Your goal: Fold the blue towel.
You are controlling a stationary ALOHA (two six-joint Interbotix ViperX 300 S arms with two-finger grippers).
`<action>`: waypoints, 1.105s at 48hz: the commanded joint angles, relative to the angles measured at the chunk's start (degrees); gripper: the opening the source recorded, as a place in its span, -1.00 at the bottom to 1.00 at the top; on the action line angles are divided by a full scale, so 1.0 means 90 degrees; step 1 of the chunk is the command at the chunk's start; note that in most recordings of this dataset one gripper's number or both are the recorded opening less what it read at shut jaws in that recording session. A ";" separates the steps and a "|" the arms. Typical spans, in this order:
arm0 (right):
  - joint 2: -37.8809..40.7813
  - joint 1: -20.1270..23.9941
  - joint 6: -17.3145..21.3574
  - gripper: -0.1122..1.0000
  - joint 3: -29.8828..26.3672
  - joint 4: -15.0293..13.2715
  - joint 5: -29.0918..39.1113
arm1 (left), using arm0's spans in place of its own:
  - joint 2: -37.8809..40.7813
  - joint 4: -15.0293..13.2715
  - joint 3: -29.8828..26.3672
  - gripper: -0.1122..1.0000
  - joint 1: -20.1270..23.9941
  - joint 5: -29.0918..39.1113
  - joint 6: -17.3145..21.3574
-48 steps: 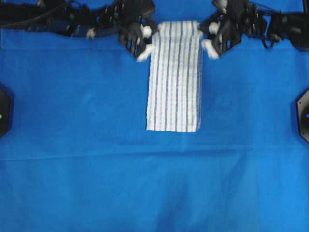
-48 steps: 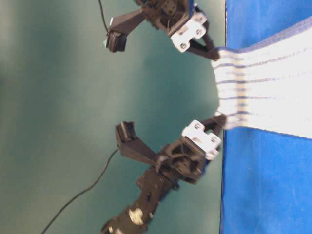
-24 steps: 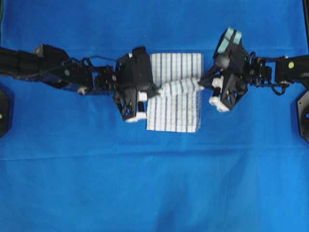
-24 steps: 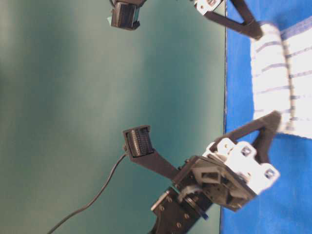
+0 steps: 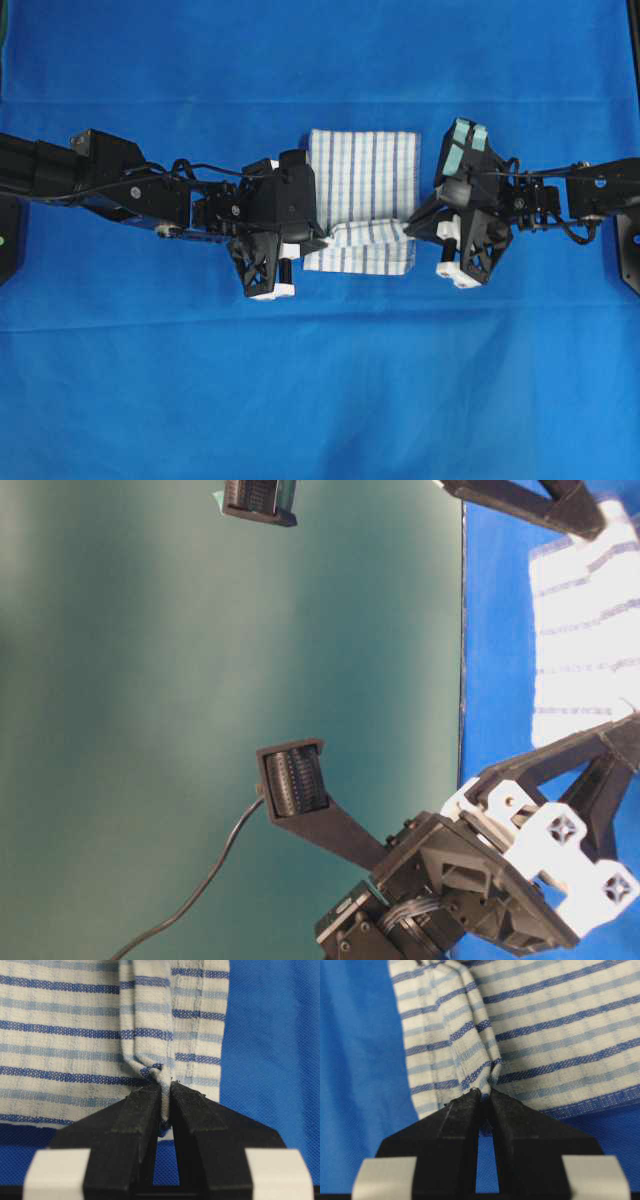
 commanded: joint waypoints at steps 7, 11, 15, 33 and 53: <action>-0.0010 0.0029 -0.0010 -0.64 -0.0088 0.0029 0.0010 | -0.0205 -0.0010 -0.0068 -0.70 -0.0039 -0.0010 0.0059; 0.0010 0.0029 -0.0010 -0.64 -0.0107 0.0029 0.0029 | -0.0205 0.0000 -0.0059 -0.70 -0.0039 -0.0020 0.0068; 0.0020 0.0029 -0.0010 -0.64 -0.0137 0.0029 0.0039 | -0.0215 0.0000 -0.0049 -0.70 -0.0039 -0.0020 0.0068; -0.0127 0.0234 -0.0020 0.27 -0.0479 0.0215 0.0547 | -0.0664 0.0010 -0.0010 0.26 0.0088 0.0400 0.0137; -0.1875 0.0234 -0.0146 0.13 -0.1035 -0.0381 0.2275 | -0.2500 0.0010 0.0459 0.50 0.0098 0.1152 0.0576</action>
